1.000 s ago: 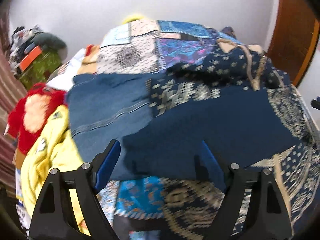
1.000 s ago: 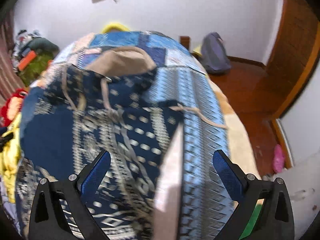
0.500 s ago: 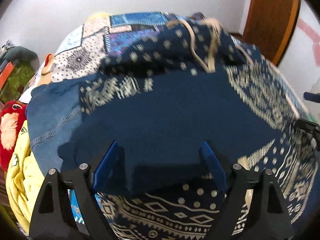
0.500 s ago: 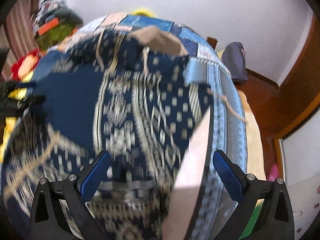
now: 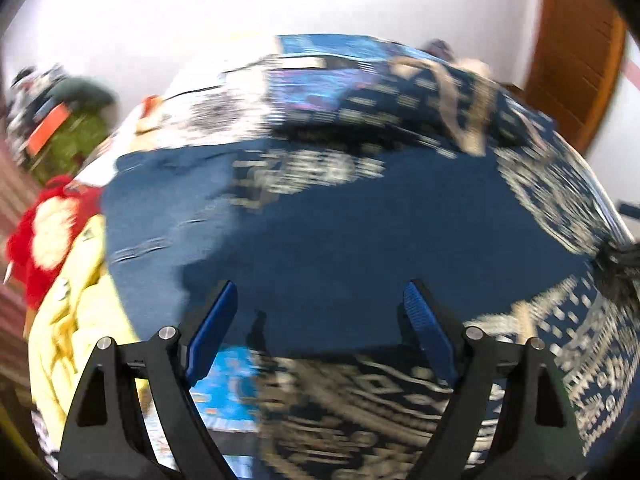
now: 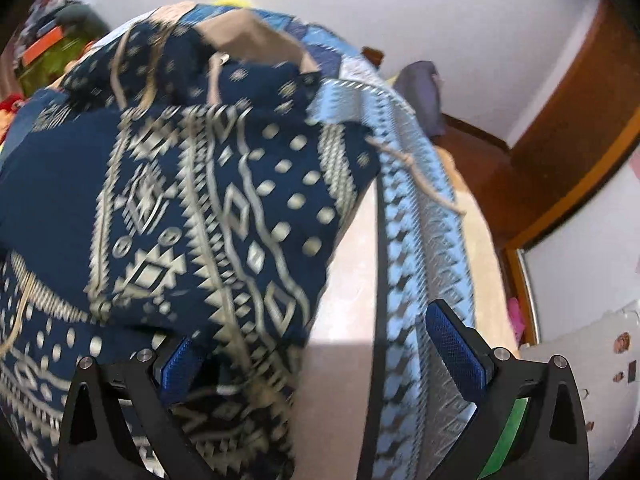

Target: Fold large clothes

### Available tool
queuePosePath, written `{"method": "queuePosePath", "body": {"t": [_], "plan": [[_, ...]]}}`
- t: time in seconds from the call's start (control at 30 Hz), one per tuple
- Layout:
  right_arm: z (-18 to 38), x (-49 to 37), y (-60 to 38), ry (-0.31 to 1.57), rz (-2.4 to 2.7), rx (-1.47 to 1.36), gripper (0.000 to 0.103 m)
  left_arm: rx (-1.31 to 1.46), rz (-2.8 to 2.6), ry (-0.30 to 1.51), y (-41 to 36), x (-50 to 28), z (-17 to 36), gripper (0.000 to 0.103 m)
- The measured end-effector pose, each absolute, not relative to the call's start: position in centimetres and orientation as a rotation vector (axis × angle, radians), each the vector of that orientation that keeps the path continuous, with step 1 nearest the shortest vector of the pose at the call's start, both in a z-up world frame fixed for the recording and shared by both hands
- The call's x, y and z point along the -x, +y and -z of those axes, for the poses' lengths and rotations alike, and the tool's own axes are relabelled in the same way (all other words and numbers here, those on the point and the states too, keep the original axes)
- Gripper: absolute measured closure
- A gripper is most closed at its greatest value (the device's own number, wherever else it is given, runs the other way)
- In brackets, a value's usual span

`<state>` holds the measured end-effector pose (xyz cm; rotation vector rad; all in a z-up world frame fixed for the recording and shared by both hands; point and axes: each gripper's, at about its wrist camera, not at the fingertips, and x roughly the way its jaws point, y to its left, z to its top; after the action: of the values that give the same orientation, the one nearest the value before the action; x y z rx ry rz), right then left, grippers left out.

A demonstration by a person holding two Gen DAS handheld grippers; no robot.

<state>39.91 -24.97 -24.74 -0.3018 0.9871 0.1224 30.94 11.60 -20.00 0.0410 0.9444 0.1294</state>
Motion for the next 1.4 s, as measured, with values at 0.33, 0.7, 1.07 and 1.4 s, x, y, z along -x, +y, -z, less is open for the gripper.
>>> {"method": "queuePosePath", "body": {"t": [0.33, 0.7, 1.07, 1.4], "plan": [[23.5, -40.2, -28.4, 0.905, 0.030, 0.296, 0.001, 0.053, -0.288, 1.013, 17.9, -32.0, 22.6, 0.018], [23.0, -37.5, -32.0, 1.059, -0.153, 0.155, 0.001, -0.056, -0.271, 1.043, 15.7, -32.7, 24.9, 0.016], [15.1, -38.6, -29.2, 0.911, -0.315, 0.066, 0.001, -0.099, -0.101, 0.888, 11.4, -33.6, 16.7, 0.015], [12.2, -46.9, -23.6, 0.843, -0.349, 0.042, 0.001, -0.013, -0.014, 0.798, 9.2, -42.2, 11.2, 0.006]]}}
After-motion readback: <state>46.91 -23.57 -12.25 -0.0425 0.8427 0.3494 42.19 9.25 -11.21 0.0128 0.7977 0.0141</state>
